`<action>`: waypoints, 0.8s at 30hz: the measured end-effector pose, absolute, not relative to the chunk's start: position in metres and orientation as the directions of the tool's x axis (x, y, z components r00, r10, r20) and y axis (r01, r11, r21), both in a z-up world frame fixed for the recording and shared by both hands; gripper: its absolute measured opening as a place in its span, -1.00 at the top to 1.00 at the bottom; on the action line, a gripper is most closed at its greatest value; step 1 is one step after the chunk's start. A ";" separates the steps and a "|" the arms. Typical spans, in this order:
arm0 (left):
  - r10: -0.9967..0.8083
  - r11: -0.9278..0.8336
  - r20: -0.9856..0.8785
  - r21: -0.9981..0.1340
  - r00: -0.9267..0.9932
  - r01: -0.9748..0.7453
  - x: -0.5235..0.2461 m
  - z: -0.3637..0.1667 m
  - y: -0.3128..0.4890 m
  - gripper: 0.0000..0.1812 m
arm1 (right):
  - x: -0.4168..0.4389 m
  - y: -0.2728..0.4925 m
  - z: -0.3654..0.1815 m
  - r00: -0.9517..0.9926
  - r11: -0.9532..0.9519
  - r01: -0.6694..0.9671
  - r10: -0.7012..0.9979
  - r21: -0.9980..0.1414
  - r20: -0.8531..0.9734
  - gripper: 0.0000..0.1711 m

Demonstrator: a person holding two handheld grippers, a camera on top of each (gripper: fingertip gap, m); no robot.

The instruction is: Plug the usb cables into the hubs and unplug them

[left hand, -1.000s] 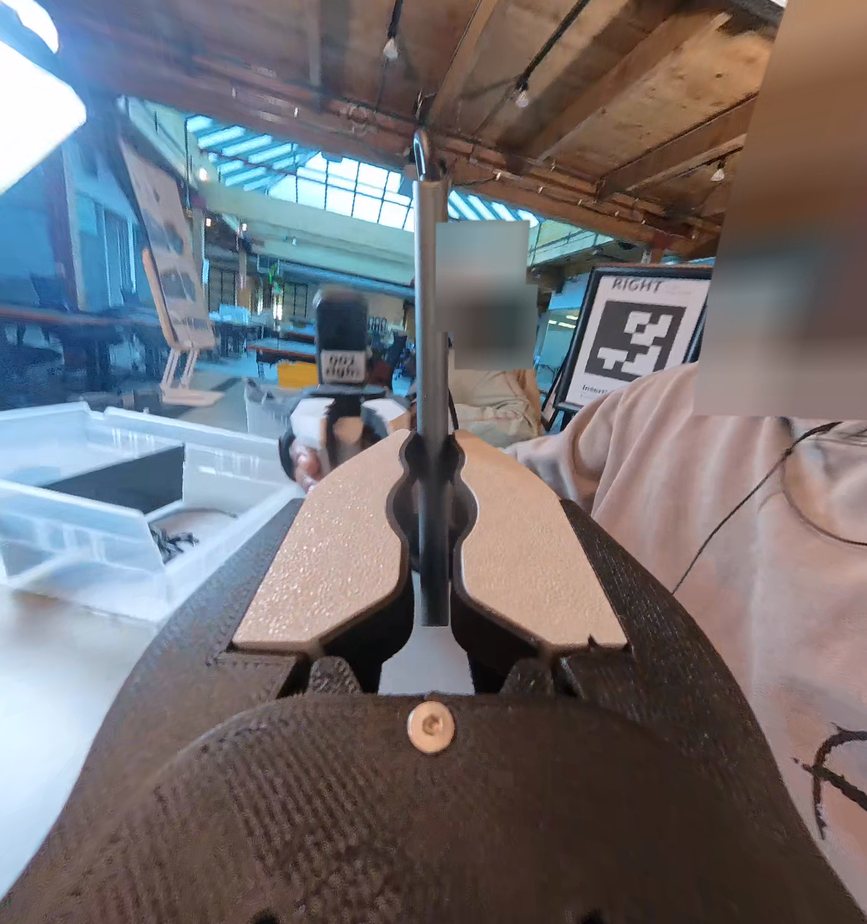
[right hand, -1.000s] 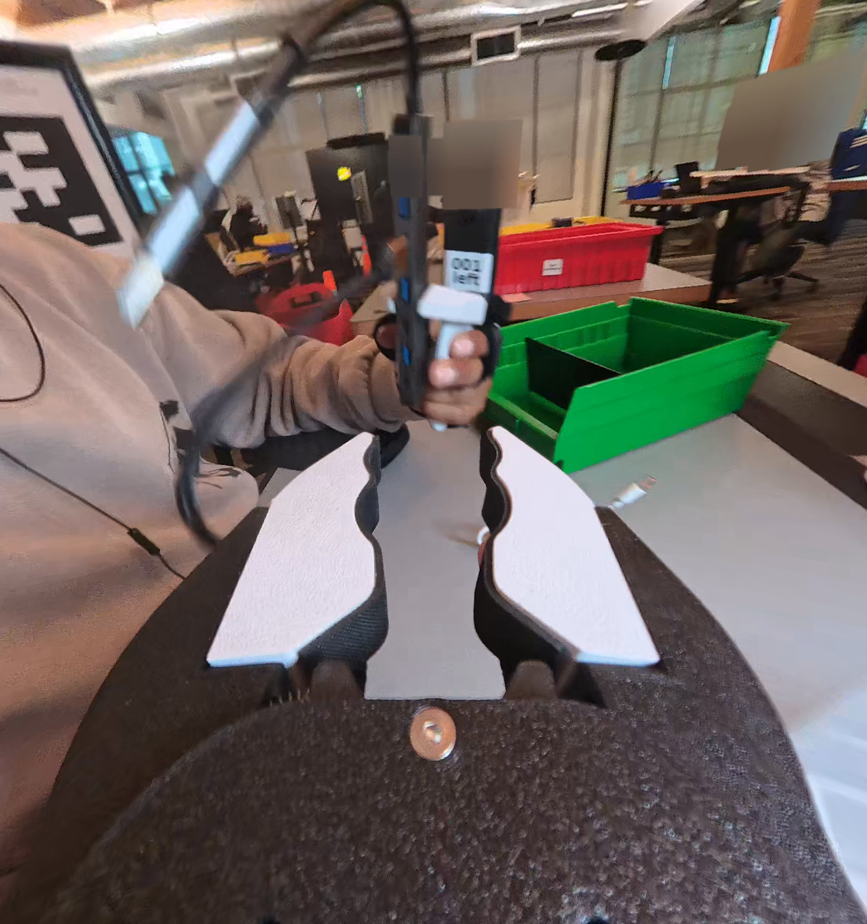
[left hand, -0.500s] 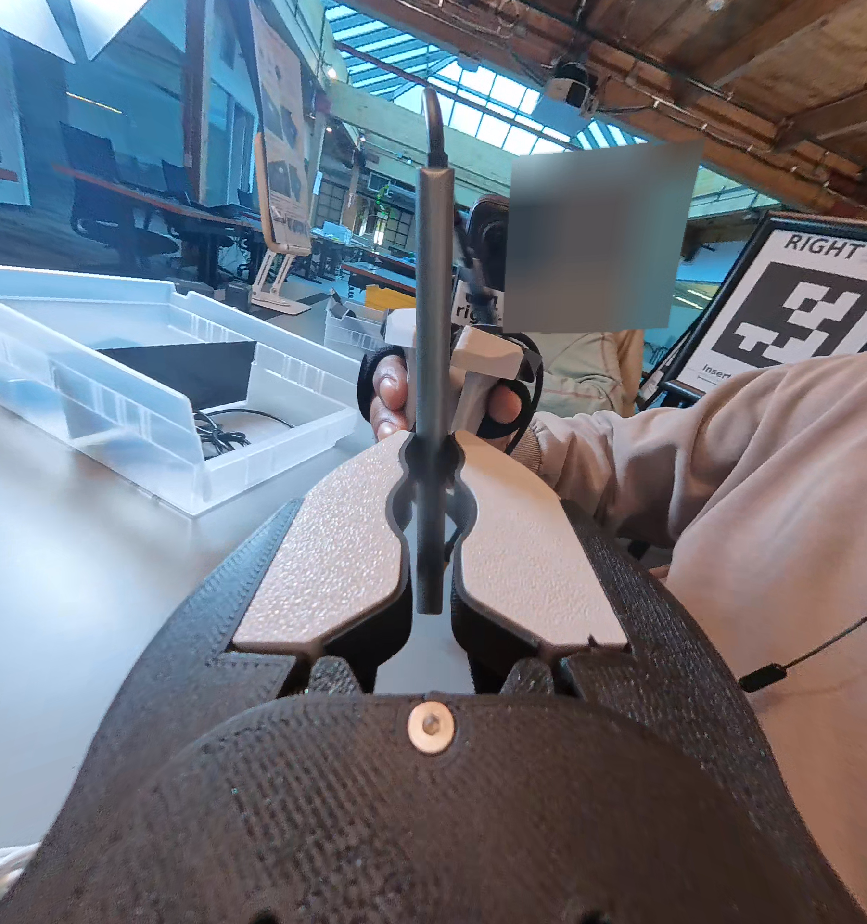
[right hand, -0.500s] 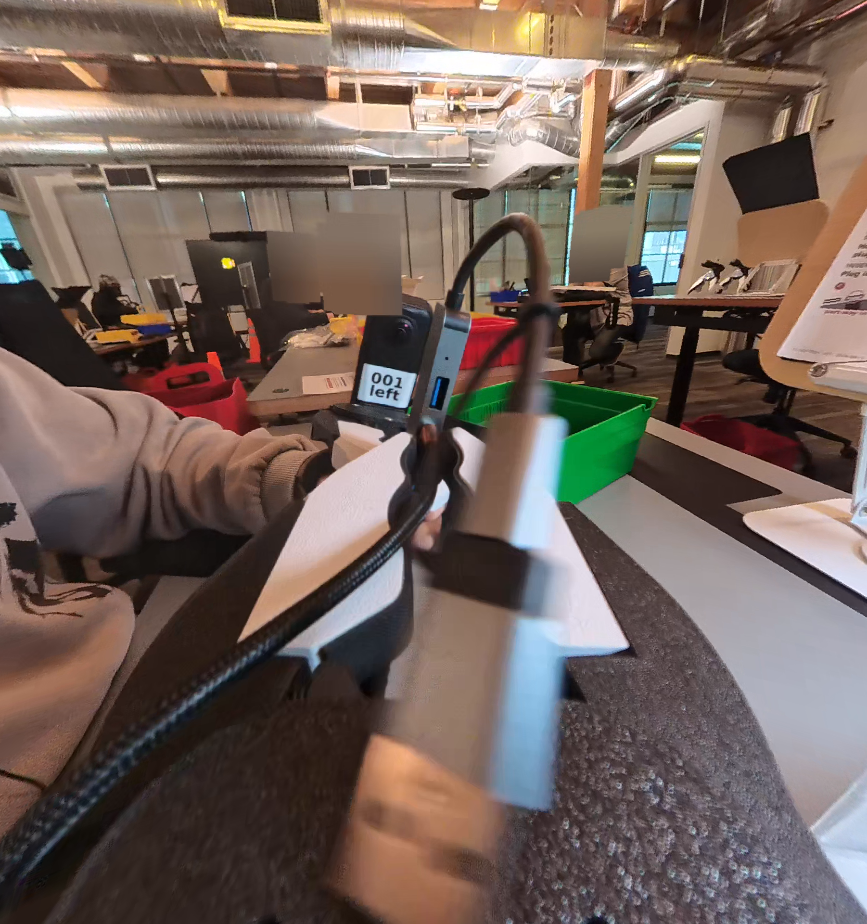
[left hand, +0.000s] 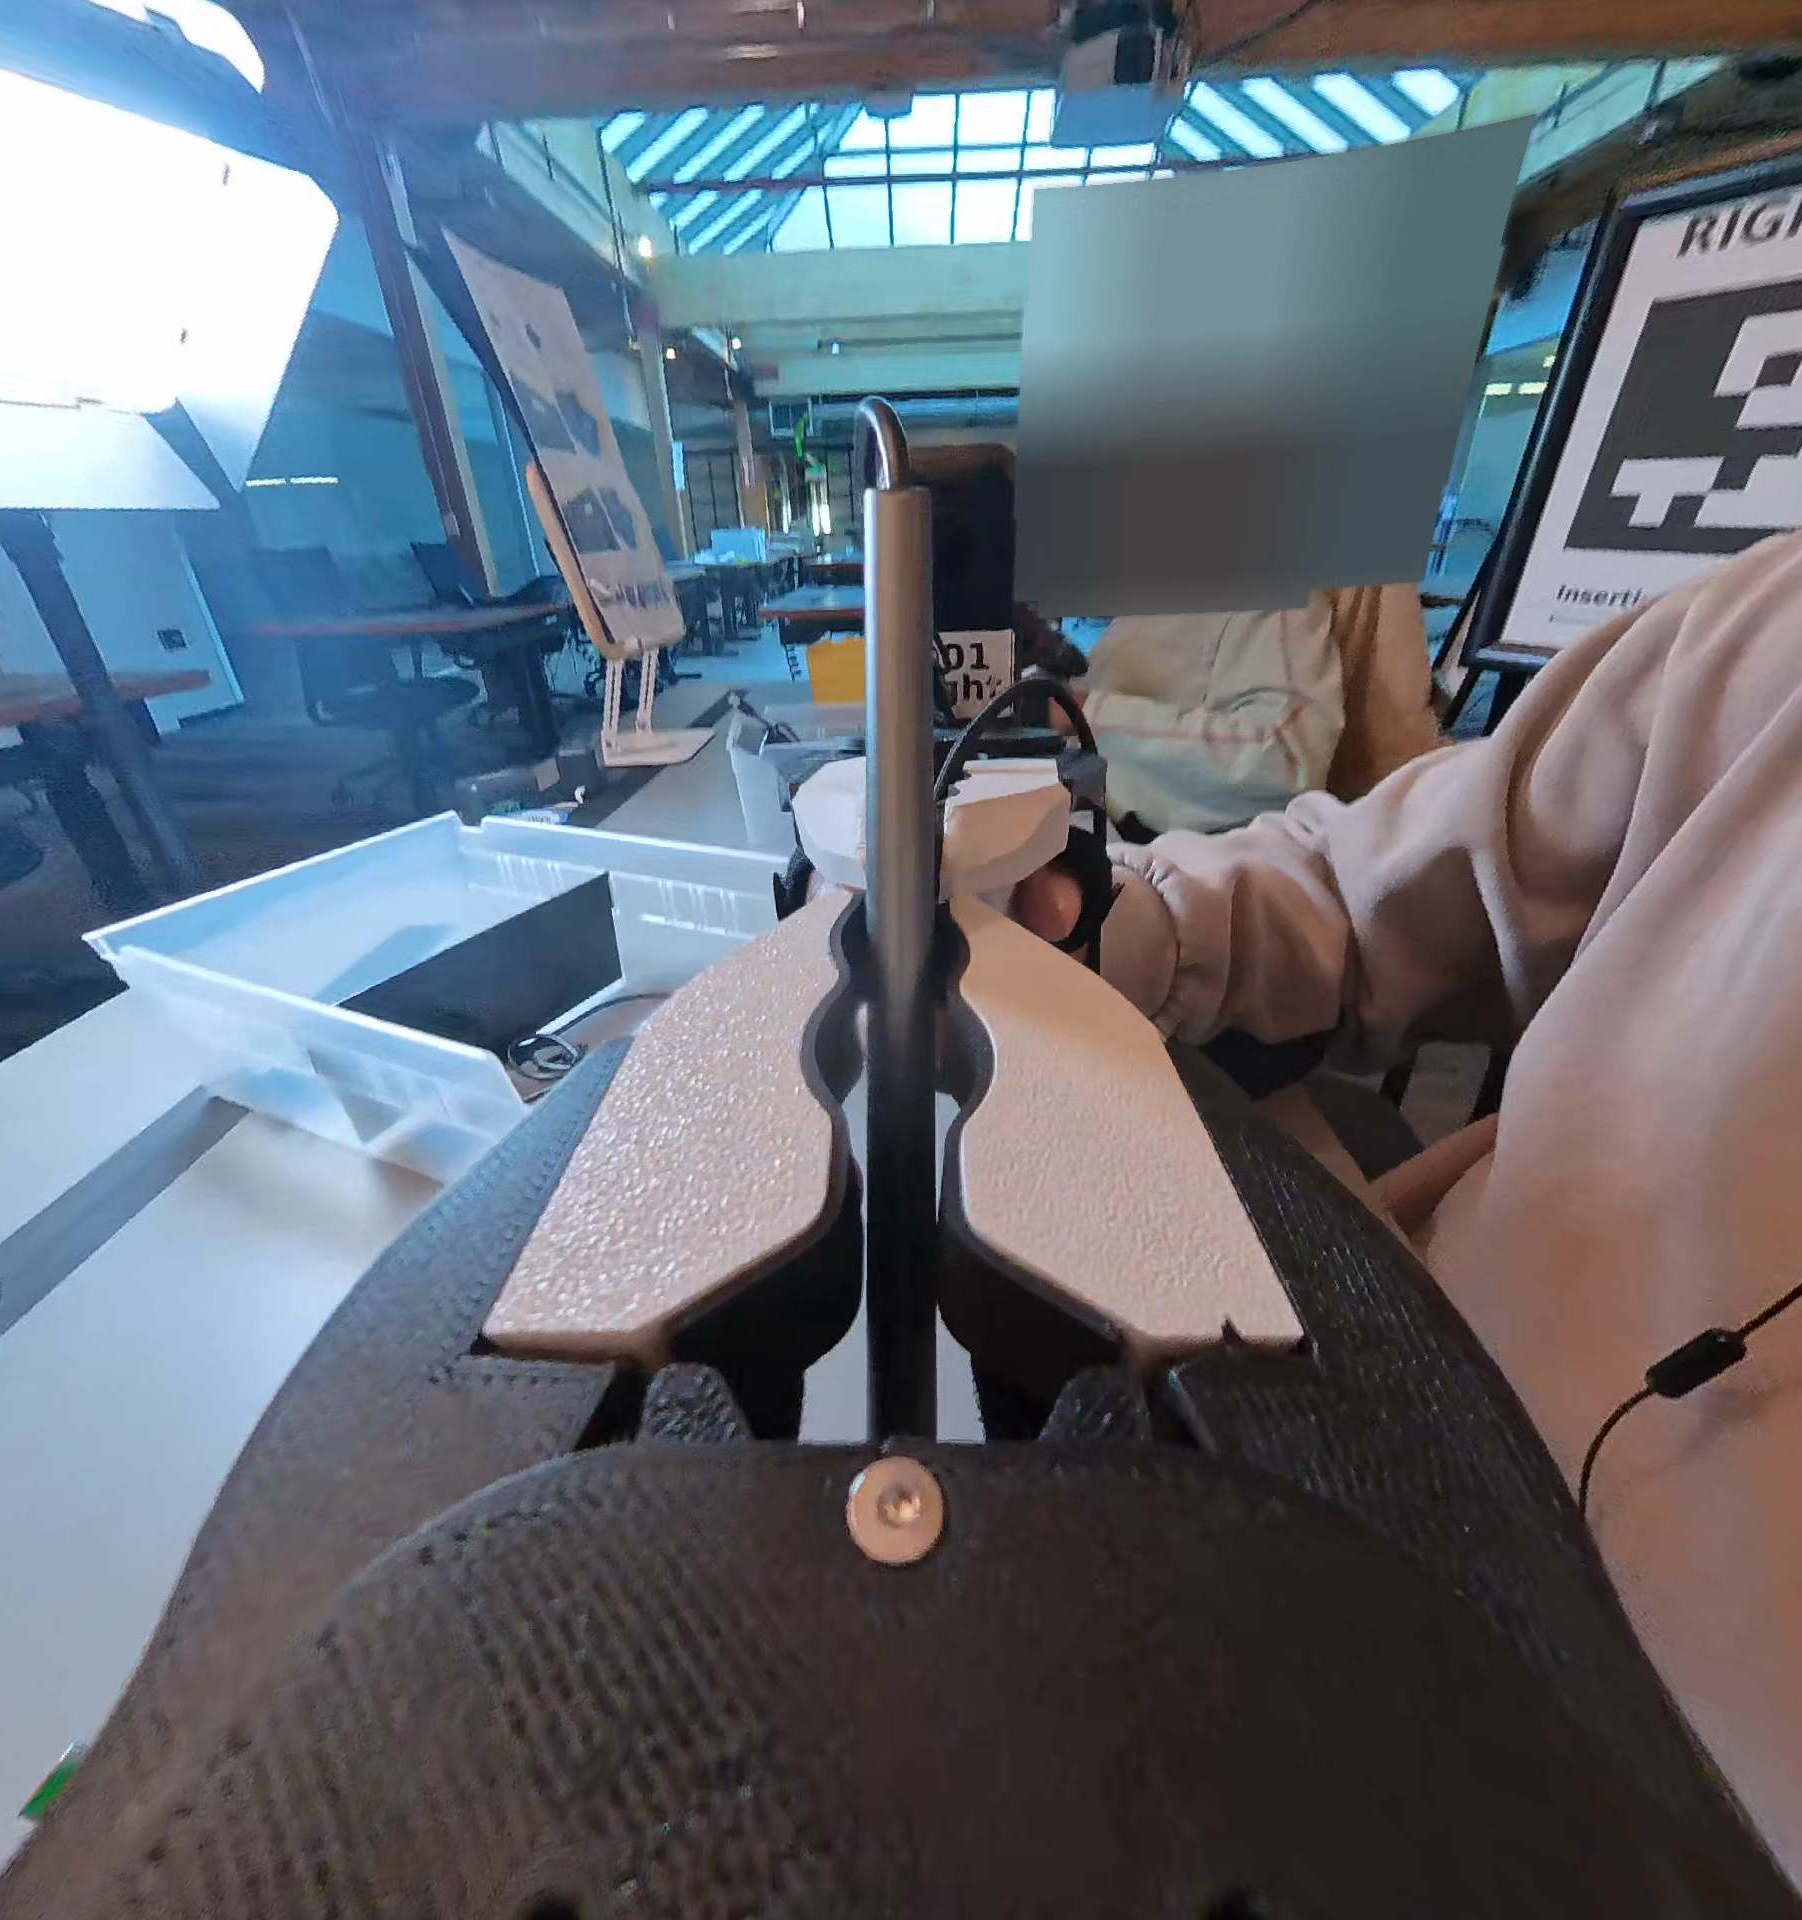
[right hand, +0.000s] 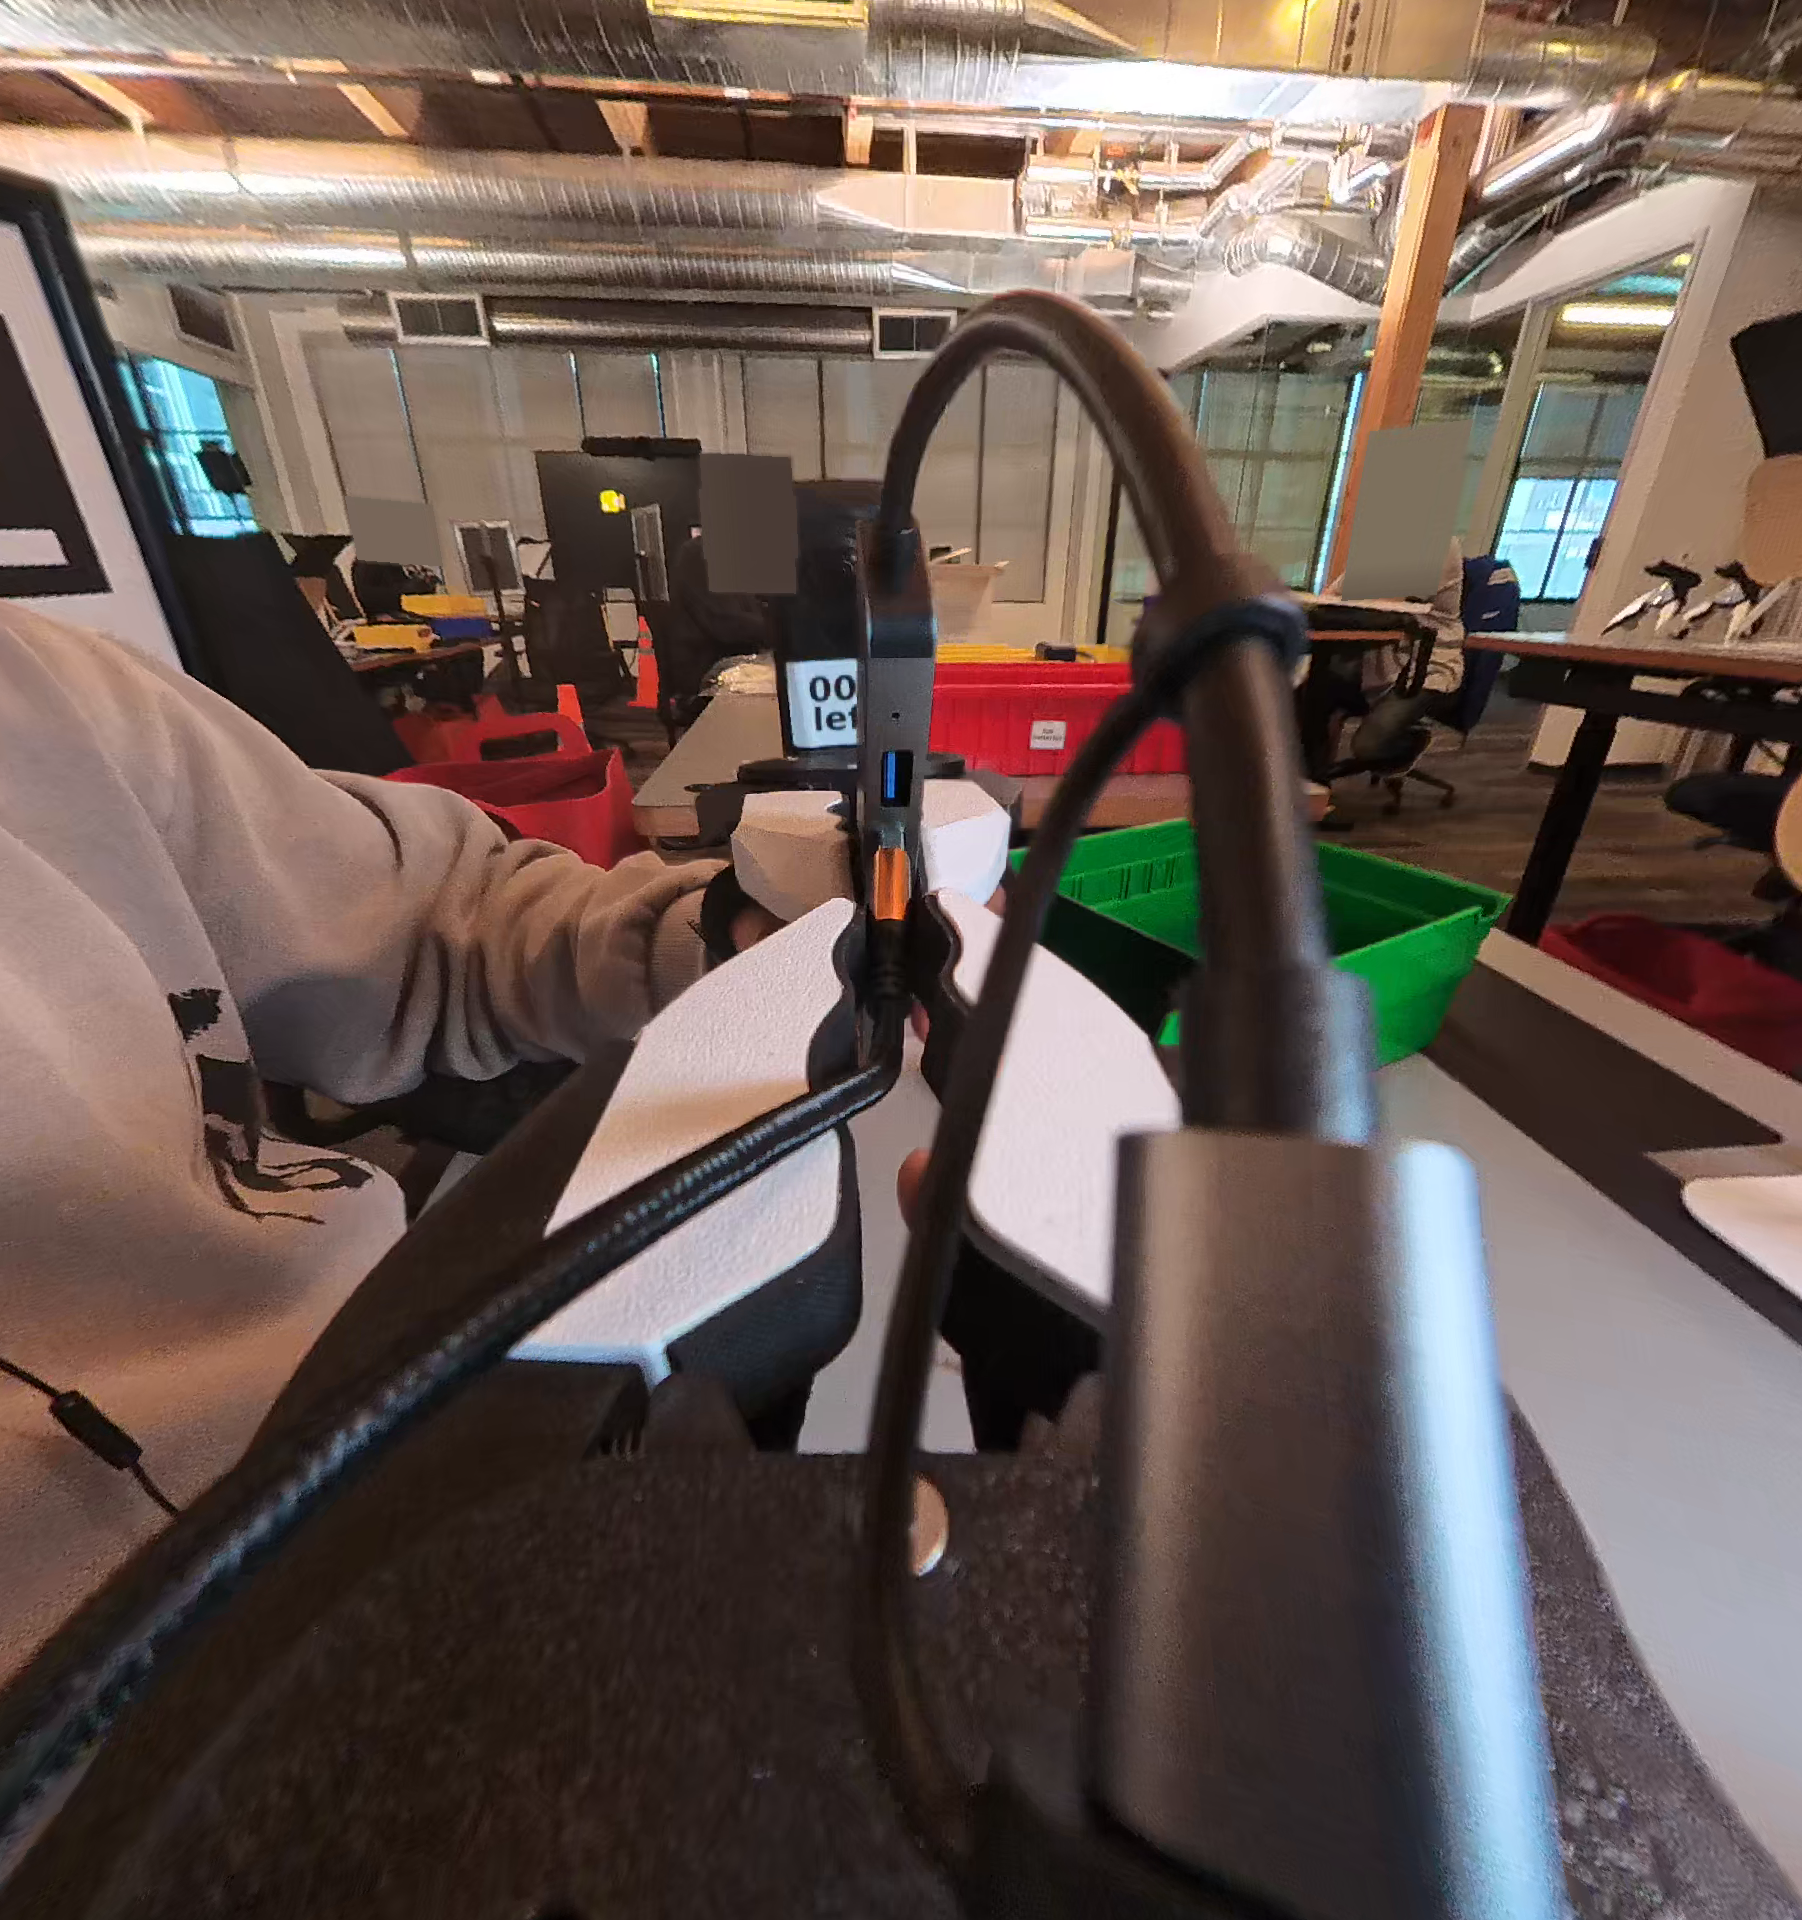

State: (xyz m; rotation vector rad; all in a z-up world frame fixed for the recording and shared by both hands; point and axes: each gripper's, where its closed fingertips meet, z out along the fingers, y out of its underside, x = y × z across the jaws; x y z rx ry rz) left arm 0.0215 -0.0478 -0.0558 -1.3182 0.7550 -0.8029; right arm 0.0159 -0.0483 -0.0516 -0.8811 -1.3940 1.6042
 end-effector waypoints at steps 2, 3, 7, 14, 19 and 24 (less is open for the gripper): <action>-0.851 0.087 0.004 -0.985 0.526 0.148 0.020 -0.044 -0.050 0.88 | 0.019 -0.050 -0.044 -0.426 -0.068 -0.159 0.904 -0.985 0.006 0.92; -0.834 0.115 0.039 -0.963 0.550 0.244 0.006 -0.028 -0.051 0.87 | 0.028 -0.043 -0.038 -0.424 -0.106 -0.198 0.906 -0.974 -0.012 0.92; -0.727 0.265 0.072 -0.888 0.683 0.375 -0.095 0.030 -0.067 0.88 | 0.060 0.020 -0.027 -0.192 -0.048 -0.234 0.981 -0.971 -0.002 0.92; -0.648 0.230 -0.035 -0.961 0.761 0.152 -0.085 0.001 -0.077 0.88 | 0.071 0.159 -0.042 0.220 0.372 0.536 0.805 -0.758 0.551 0.92; -0.655 0.154 0.008 -0.977 0.755 0.145 -0.076 -0.028 -0.073 0.88 | 0.098 0.243 -0.083 -0.111 0.283 0.956 0.598 -0.079 0.794 0.91; -0.669 0.084 0.059 -0.985 0.741 0.154 -0.073 -0.052 -0.066 0.88 | 0.134 0.272 -0.119 -0.349 0.133 0.927 0.651 0.351 0.674 0.90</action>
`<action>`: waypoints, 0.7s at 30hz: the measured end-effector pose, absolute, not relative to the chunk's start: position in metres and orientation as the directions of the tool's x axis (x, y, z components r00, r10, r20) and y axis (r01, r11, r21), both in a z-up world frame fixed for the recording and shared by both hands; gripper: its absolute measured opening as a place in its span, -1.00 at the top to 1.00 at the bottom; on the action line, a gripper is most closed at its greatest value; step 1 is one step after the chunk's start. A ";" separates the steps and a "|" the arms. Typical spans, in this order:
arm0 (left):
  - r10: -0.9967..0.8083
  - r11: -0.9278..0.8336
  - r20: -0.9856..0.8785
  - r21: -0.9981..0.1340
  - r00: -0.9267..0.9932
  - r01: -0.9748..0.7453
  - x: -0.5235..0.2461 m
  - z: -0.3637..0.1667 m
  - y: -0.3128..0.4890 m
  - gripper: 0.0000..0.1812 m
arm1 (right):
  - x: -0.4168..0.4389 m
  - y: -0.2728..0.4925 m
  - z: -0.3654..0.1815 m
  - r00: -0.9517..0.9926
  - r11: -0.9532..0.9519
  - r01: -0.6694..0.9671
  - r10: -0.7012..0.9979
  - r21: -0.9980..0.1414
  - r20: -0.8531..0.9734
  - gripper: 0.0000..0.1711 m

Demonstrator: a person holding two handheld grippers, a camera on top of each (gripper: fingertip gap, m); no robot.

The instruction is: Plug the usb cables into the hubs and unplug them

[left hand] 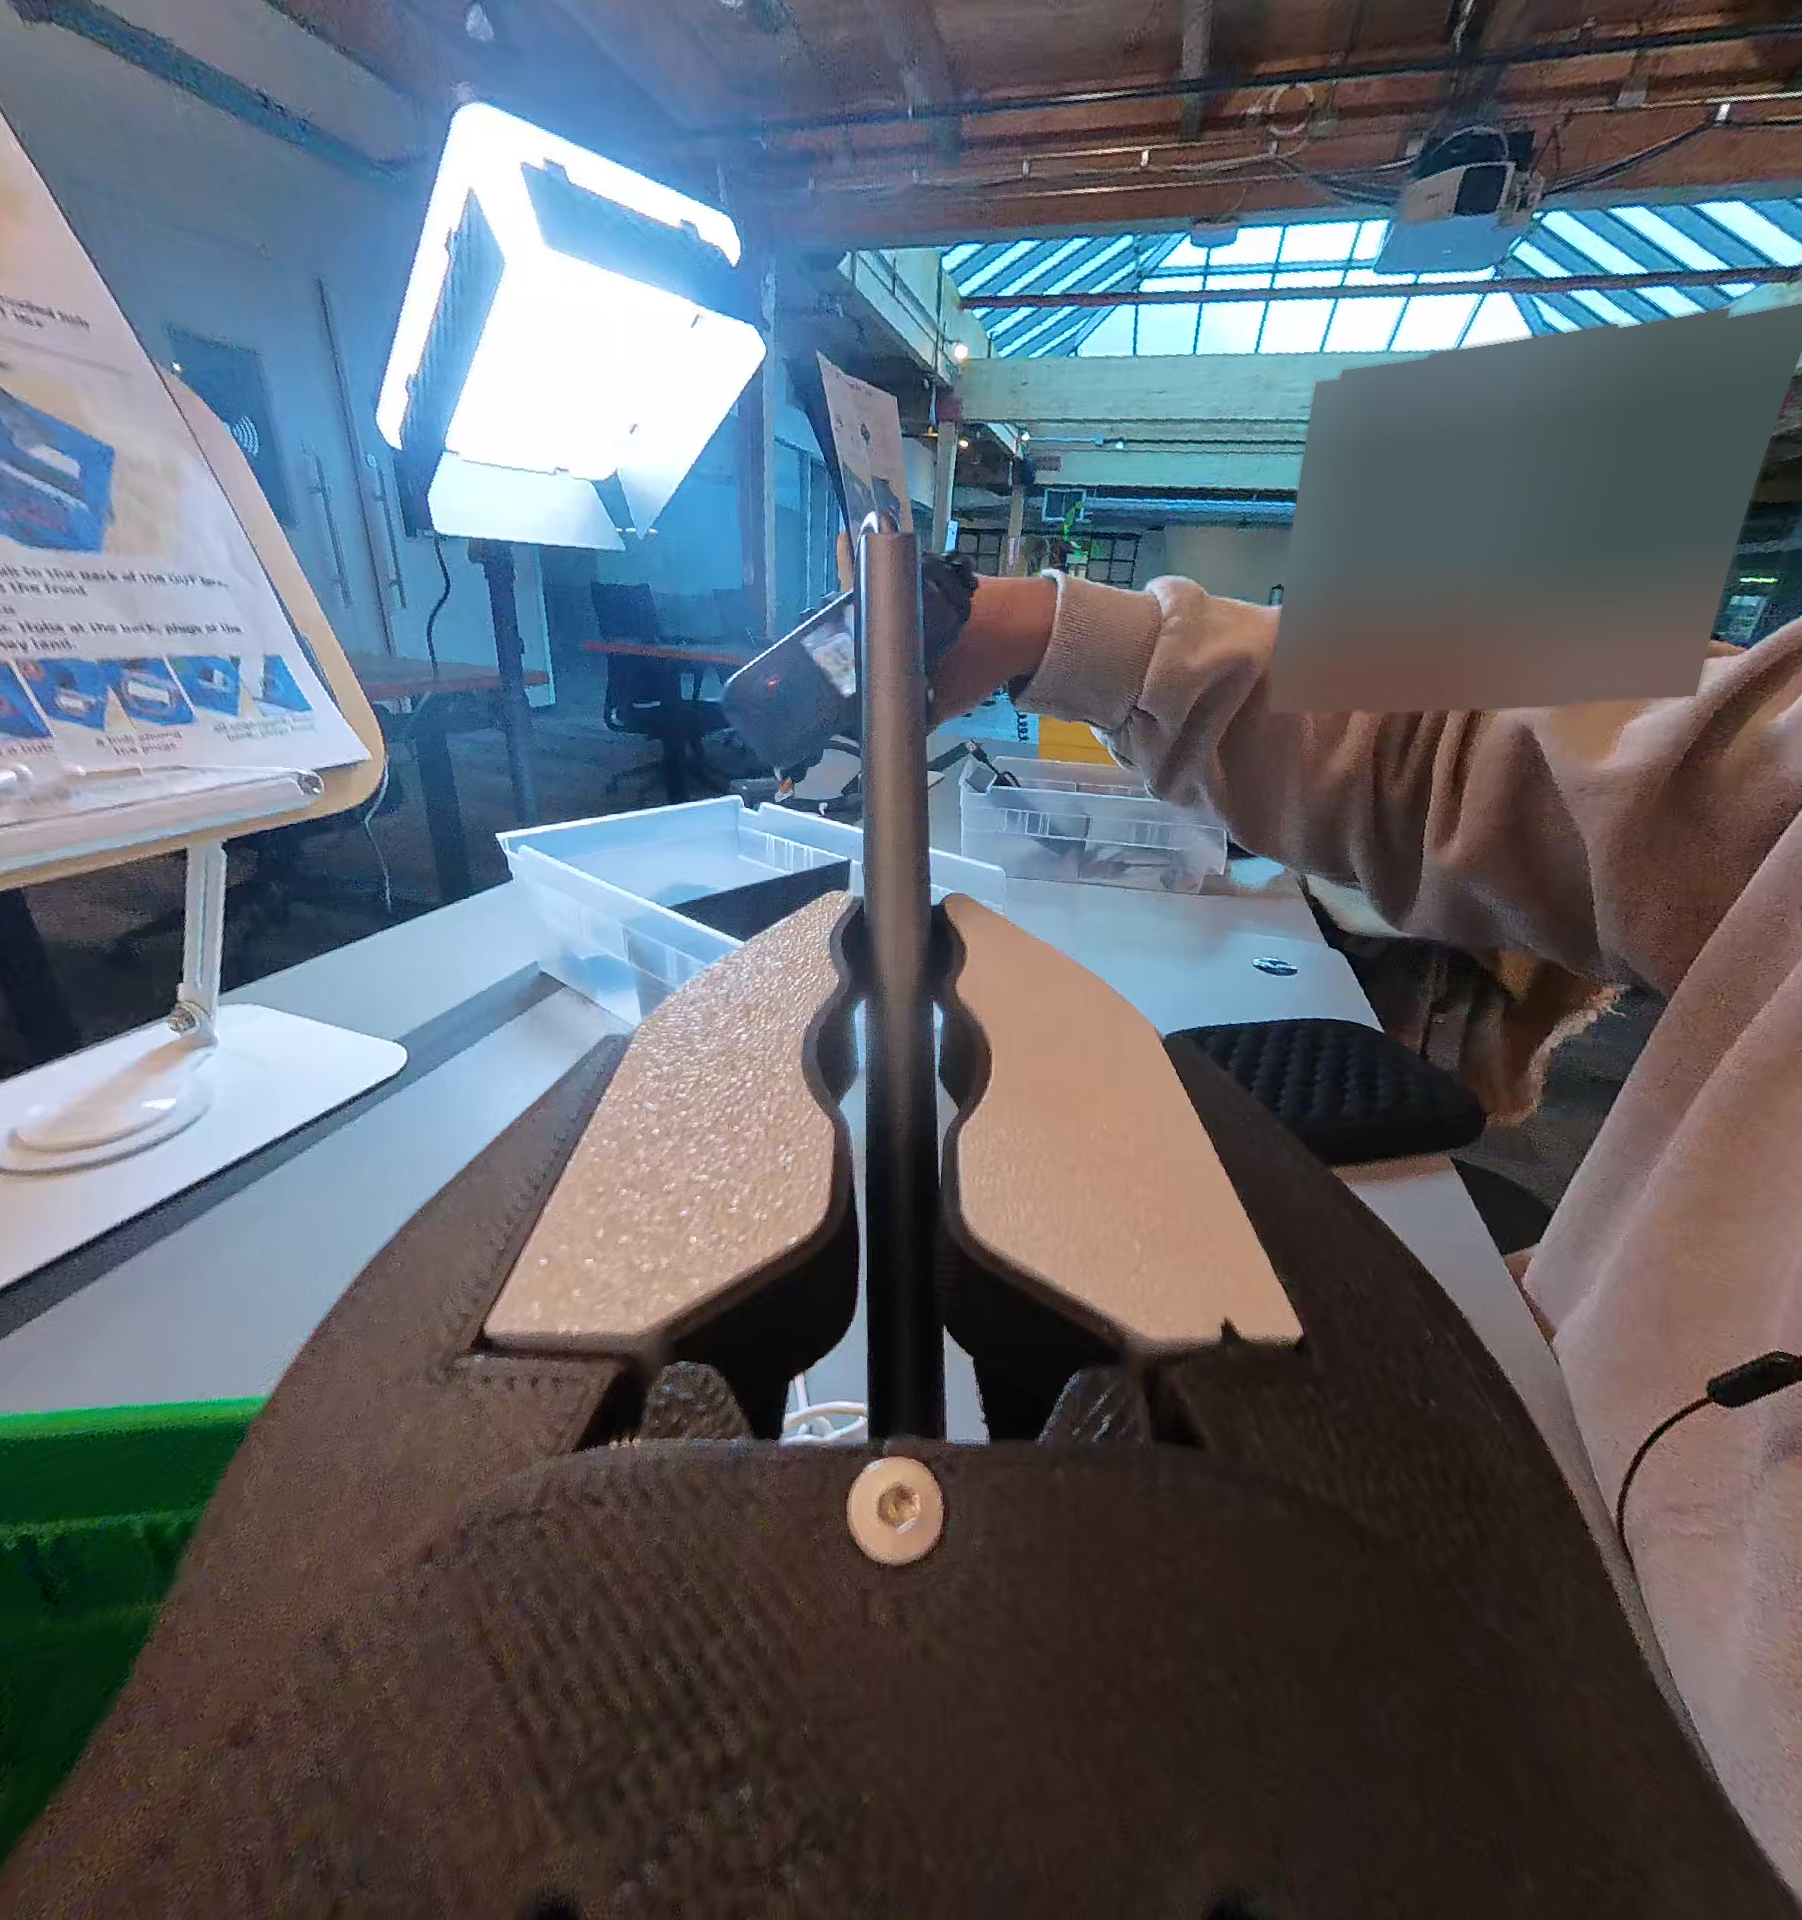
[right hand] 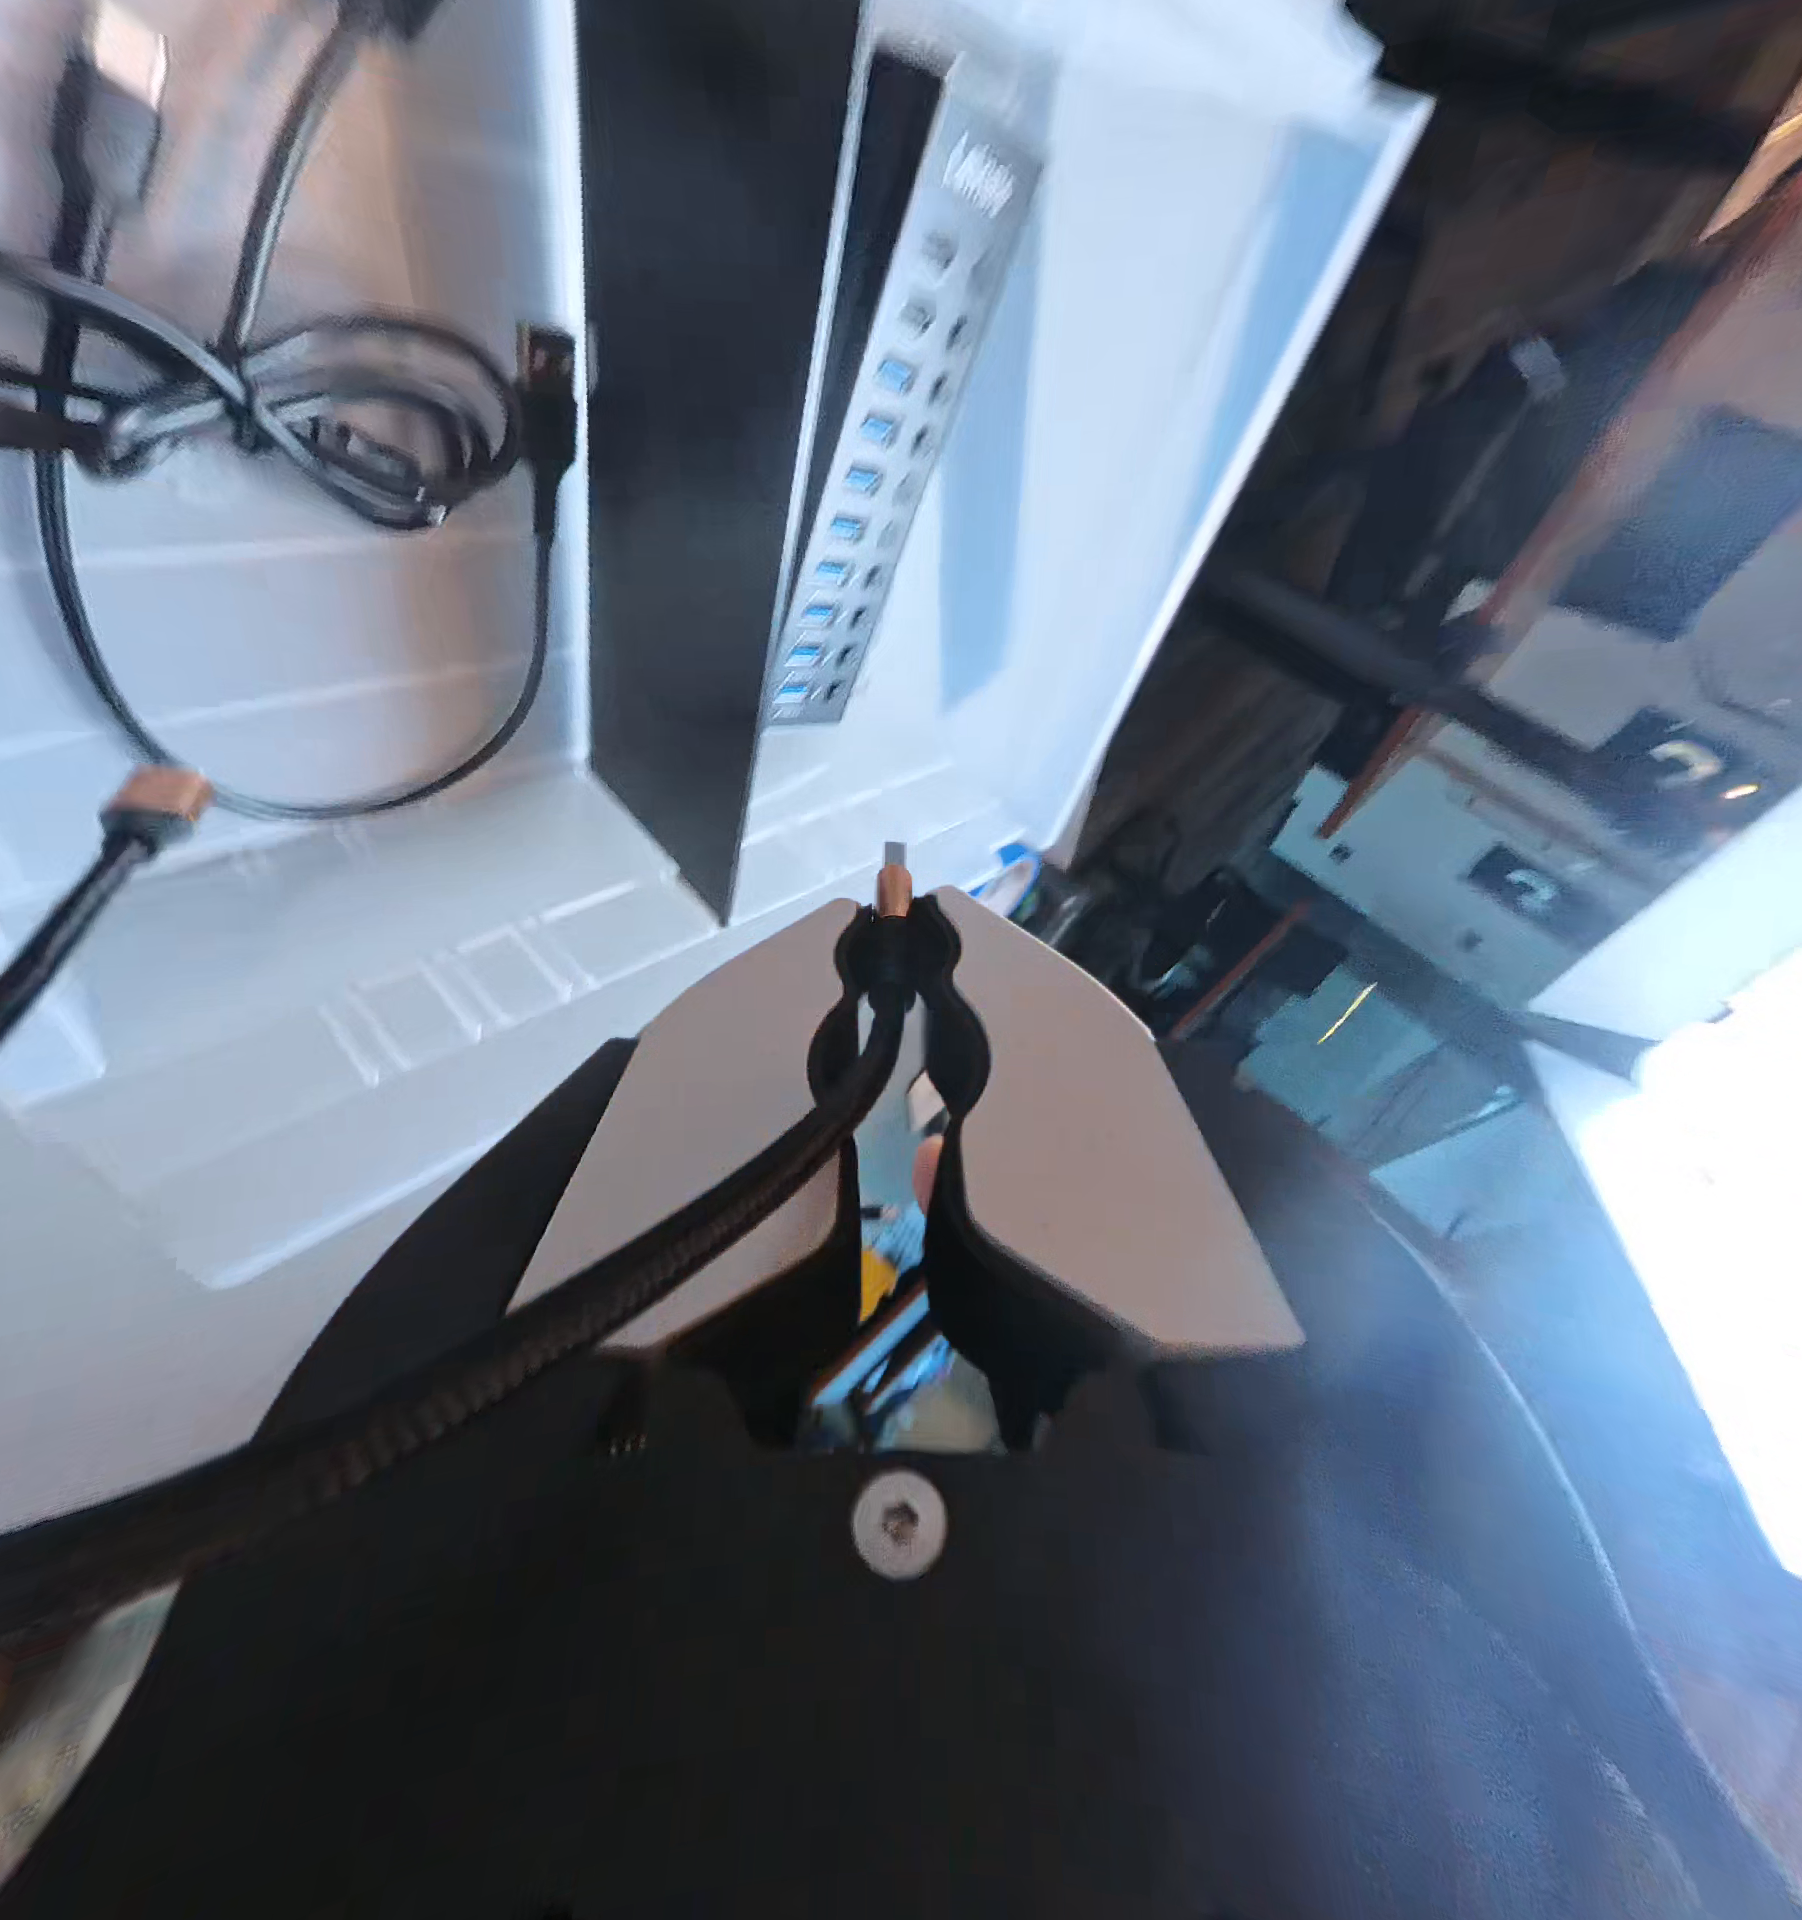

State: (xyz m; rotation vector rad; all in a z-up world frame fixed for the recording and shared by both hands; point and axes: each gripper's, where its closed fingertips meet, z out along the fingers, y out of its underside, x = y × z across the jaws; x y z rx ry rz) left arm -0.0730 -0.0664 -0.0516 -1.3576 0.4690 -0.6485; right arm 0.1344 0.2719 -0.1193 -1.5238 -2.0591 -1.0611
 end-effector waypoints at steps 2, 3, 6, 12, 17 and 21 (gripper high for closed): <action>-0.673 0.067 0.067 -0.986 0.736 0.152 -0.072 -0.057 -0.065 0.88 | 0.155 0.277 -0.135 -0.331 0.054 0.902 0.724 0.428 0.605 0.91; -0.673 0.061 0.068 -0.987 0.736 0.147 -0.072 -0.060 -0.064 0.88 | 0.164 0.277 -0.144 -0.309 0.023 0.891 0.762 0.453 0.569 0.91; -0.679 0.047 0.074 -0.989 0.731 0.144 -0.071 -0.064 -0.062 0.88 | 0.175 0.276 -0.172 -0.208 -0.024 0.906 0.844 0.424 0.493 0.91; -0.686 0.033 0.080 -0.990 0.723 0.141 -0.068 -0.069 -0.060 0.88 | 0.165 0.263 -0.194 -0.095 -0.011 0.969 0.906 0.246 0.412 0.77; -0.695 0.015 0.091 -0.990 0.714 0.141 -0.064 -0.074 -0.058 0.88 | 0.149 0.257 -0.193 -0.017 -0.007 0.998 0.928 0.064 0.372 0.65; -0.700 0.012 0.099 -0.988 0.707 0.151 -0.062 -0.073 -0.058 0.88 | 0.144 0.258 -0.188 0.004 0.002 1.000 0.922 -0.014 0.387 0.64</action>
